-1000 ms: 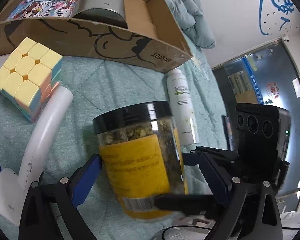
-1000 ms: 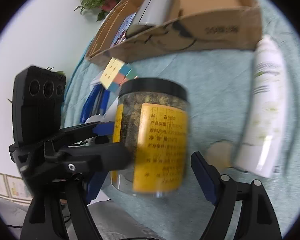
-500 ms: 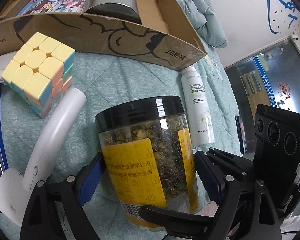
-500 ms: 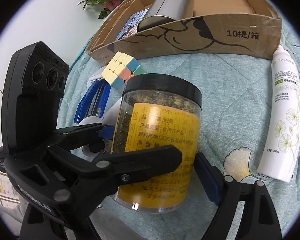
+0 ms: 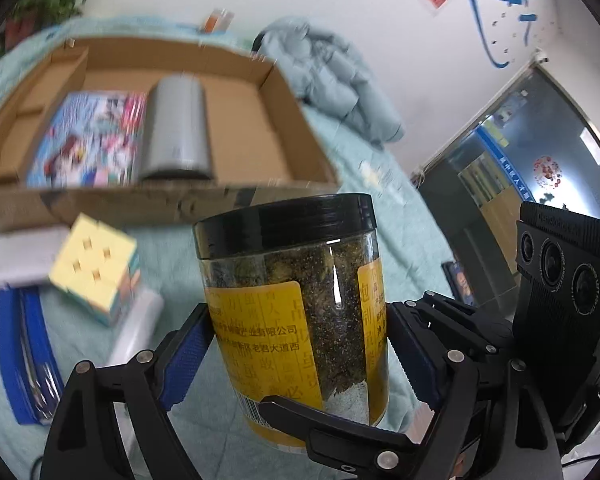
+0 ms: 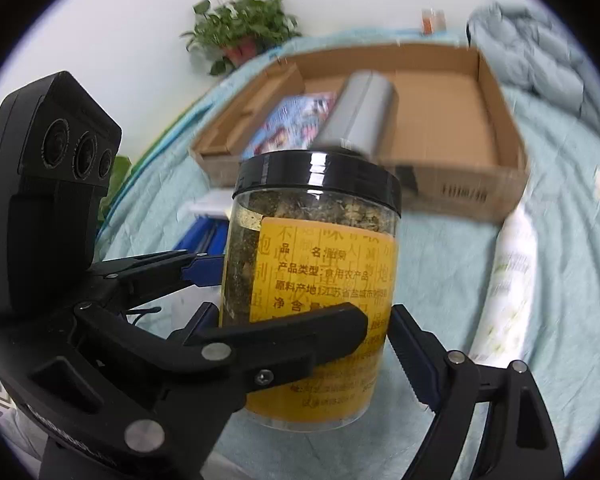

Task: Organize rigid objects
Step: 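Lift the jar with both grippers and carry it over the box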

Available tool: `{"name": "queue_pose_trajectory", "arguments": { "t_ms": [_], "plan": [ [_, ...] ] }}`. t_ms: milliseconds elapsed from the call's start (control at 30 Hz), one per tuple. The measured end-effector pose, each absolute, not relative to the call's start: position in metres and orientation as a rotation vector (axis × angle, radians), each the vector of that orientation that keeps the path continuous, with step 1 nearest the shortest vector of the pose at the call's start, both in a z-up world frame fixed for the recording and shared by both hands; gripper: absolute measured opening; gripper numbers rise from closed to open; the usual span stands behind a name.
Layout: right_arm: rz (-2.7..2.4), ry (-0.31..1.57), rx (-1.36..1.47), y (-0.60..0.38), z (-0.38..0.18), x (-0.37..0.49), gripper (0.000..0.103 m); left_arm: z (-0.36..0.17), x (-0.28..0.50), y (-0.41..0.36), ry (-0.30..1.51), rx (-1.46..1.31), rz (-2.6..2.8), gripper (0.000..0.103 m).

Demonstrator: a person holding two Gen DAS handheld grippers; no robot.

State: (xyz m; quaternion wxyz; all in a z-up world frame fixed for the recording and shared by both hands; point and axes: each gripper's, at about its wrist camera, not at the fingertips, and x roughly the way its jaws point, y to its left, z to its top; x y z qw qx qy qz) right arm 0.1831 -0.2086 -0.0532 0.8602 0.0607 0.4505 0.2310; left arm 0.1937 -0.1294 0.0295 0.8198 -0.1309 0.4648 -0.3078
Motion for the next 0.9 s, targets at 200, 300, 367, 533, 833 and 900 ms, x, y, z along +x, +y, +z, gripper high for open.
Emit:
{"name": "queue_pose_trajectory", "arguments": {
  "t_ms": [200,300,367,533,833,900],
  "plan": [
    [0.464,0.827,0.089,-0.2,-0.02,0.18,0.085,0.074,0.193,-0.124,0.883,-0.241,-0.667,0.085],
    [0.457,0.774,0.076,-0.203,-0.003,0.176,0.085,0.097,0.192,-0.118,0.832,-0.223,-0.682,0.085],
    [0.448,0.744,0.072,-0.207,0.006,0.172,0.085,0.109,0.192,-0.116,0.807,-0.212,-0.694,0.085],
    [0.418,0.689,0.057,-0.203,0.027,0.17,0.085,0.136,0.193,-0.111,0.753,-0.193,-0.722,0.085],
    [0.397,0.623,0.036,-0.205,0.049,0.193,0.085,0.168,0.223,-0.109,0.696,-0.19,-0.733,0.085],
    [0.397,0.607,0.031,-0.207,0.053,0.204,0.085,0.174,0.234,-0.112,0.68,-0.184,-0.732,0.085]
  ]
}}
